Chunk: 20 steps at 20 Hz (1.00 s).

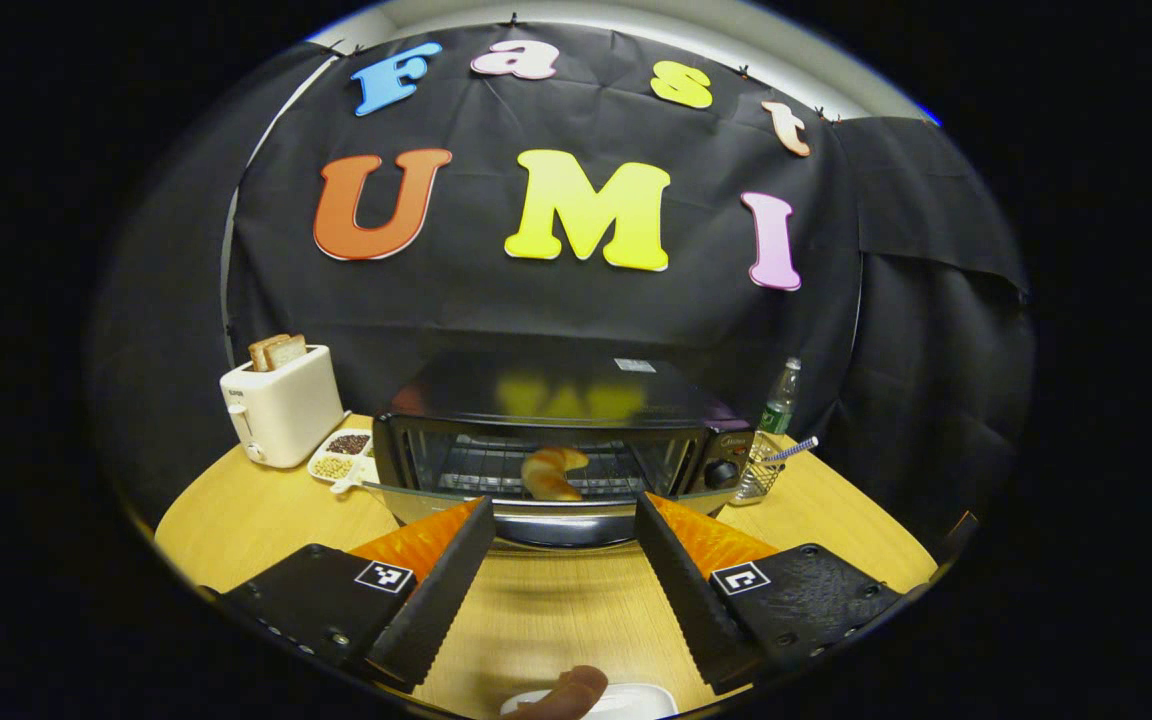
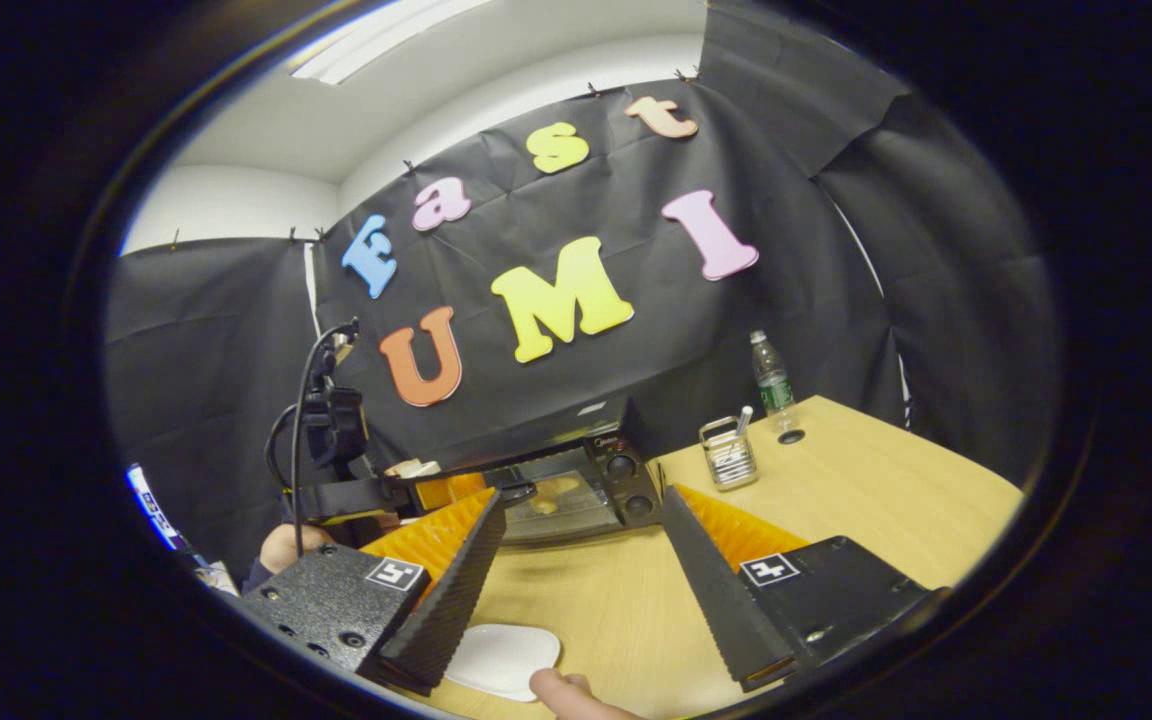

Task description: Open the electric oven with the left hand, put the food in, and close the electric oven.

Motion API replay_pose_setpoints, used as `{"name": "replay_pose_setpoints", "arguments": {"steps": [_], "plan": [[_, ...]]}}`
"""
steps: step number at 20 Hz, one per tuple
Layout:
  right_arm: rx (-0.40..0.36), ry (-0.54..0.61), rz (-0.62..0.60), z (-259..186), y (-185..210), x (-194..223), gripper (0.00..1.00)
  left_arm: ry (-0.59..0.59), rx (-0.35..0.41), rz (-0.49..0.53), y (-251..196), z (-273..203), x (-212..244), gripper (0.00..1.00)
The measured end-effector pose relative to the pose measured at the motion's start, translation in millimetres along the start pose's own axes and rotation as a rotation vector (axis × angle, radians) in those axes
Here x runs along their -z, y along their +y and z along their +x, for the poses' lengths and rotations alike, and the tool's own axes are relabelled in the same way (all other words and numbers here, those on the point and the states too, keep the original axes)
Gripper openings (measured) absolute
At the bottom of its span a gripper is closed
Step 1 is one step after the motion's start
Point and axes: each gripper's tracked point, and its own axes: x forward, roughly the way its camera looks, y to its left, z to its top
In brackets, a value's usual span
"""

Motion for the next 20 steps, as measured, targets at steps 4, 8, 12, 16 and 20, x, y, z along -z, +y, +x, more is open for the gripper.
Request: {"name": "replay_pose_setpoints", "arguments": {"steps": [4, 8, 12, 16, 20], "plan": [[0.017, -0.026, -0.028, -15, 7, -11, 0.96, -0.036, -0.013, 0.031, 6, -37, -11, 0.93], [0.043, -0.058, -0.09, -32, 15, -27, 0.96, -0.074, -0.018, 0.084, 2, -88, -14, 0.93], [0.092, -0.098, -0.171, -48, 18, -51, 0.96, -0.12, -0.046, 0.113, 2, -144, -16, 0.93], [0.133, -0.133, -0.219, -69, 19, -73, 0.96, -0.189, -0.085, 0.128, 8, -199, -25, 0.94], [0.209, -0.136, -0.25, -90, 7, -85, 0.96, -0.237, -0.117, 0.131, 10, -247, -29, 0.93]]}}
